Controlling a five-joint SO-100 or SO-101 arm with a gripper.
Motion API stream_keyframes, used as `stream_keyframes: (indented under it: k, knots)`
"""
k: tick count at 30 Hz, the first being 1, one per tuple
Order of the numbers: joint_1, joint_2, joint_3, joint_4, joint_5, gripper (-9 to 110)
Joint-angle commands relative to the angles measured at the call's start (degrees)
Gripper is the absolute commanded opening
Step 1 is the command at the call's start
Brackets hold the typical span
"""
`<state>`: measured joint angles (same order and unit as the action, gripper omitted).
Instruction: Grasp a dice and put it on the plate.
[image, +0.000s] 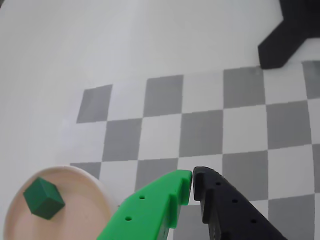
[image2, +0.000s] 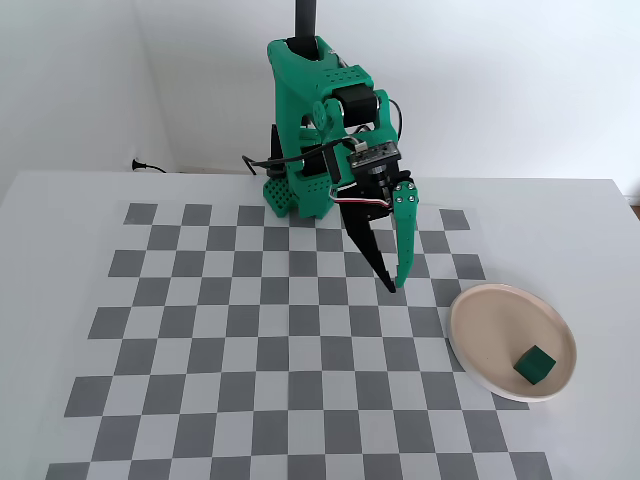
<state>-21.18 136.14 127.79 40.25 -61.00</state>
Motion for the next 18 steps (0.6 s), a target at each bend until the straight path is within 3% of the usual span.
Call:
stream_keyframes:
  k: [1, 18]
  knots:
    - [2.72, 4.66, 3.25, -4.31, 3.69, -4]
    - [7.56, 16.79, 19.07, -7.65, 21.53, -4]
